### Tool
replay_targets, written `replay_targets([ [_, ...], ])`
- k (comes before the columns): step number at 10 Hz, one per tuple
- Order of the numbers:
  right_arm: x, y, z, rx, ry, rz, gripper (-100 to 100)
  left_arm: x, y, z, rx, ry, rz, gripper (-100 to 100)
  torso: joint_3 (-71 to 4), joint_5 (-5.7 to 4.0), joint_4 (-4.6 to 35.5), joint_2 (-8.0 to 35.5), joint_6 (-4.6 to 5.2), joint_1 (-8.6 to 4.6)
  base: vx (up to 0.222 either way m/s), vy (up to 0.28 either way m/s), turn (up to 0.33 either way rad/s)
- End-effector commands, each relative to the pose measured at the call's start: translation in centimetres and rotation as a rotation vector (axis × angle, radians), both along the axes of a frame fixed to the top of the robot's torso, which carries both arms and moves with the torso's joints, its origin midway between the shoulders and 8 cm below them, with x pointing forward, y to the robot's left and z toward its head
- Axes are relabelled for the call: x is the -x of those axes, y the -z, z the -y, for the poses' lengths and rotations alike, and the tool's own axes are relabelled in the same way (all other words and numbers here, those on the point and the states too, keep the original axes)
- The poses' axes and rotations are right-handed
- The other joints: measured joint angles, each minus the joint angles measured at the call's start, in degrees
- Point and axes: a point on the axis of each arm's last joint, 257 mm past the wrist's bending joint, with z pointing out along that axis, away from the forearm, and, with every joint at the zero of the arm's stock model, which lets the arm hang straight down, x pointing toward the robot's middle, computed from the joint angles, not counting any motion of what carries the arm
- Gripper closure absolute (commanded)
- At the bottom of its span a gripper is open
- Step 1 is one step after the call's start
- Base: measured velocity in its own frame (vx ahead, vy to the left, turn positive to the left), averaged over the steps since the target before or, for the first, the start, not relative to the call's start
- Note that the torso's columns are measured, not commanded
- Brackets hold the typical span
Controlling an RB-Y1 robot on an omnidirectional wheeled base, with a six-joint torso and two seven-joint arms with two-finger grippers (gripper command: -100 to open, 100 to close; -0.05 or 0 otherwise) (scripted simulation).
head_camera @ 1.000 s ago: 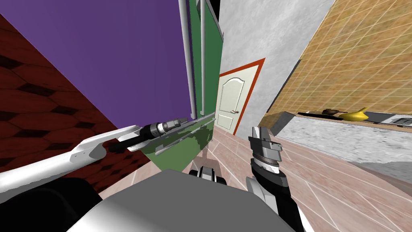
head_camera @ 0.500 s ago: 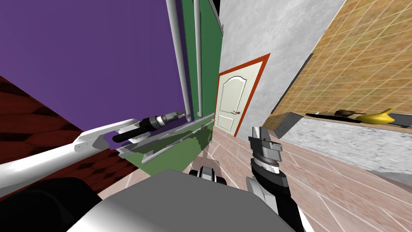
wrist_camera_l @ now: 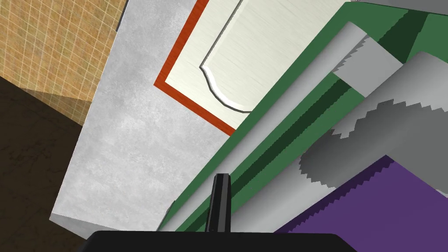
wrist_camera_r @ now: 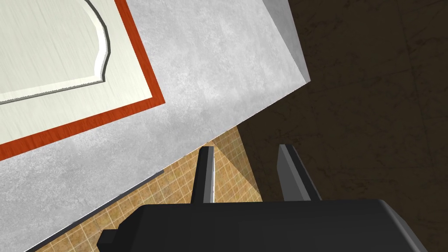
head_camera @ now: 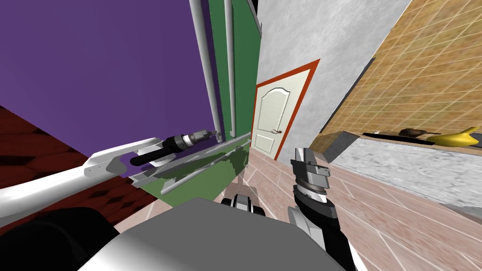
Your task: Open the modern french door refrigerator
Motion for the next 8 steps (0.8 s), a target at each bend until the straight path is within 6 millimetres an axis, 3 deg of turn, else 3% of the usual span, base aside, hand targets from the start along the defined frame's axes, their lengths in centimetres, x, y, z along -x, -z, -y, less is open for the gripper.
replay_targets([
  [1, 0.0, 0.0, 0.0, 0.000, 0.000, 0.000, 0, 2.3, 0.0, 3.5, 0.001, 0.096, 0.000, 100, 0.0, 0.07, 0.0, 0.1, -0.03, 0.15, -0.074, 0.086, -0.003],
  [5, 0.0, 0.0, 0.0, 0.000, 0.000, 0.000, 0, 6.6, -0.1, 8.6, 0.003, 0.251, 0.000, 100, -0.1, 0.01, 0.0, -0.2, -0.04, -0.03, -0.075, 0.097, 0.000],
  [6, 0.0, 0.0, 0.0, 0.000, 0.000, 0.000, 0, 6.6, -0.1, 8.6, 0.003, 0.251, 0.000, 100, -0.1, -0.01, -0.1, -0.2, -0.02, -0.11, -0.042, 0.048, 0.001],
  [8, 0.0, 0.0, 0.0, 0.000, 0.000, 0.000, 0, 9.0, -0.2, 10.9, 0.005, 0.328, 0.000, 100, -0.1, -0.03, -0.1, -0.2, -0.02, -0.16, -0.039, 0.049, -0.001],
])
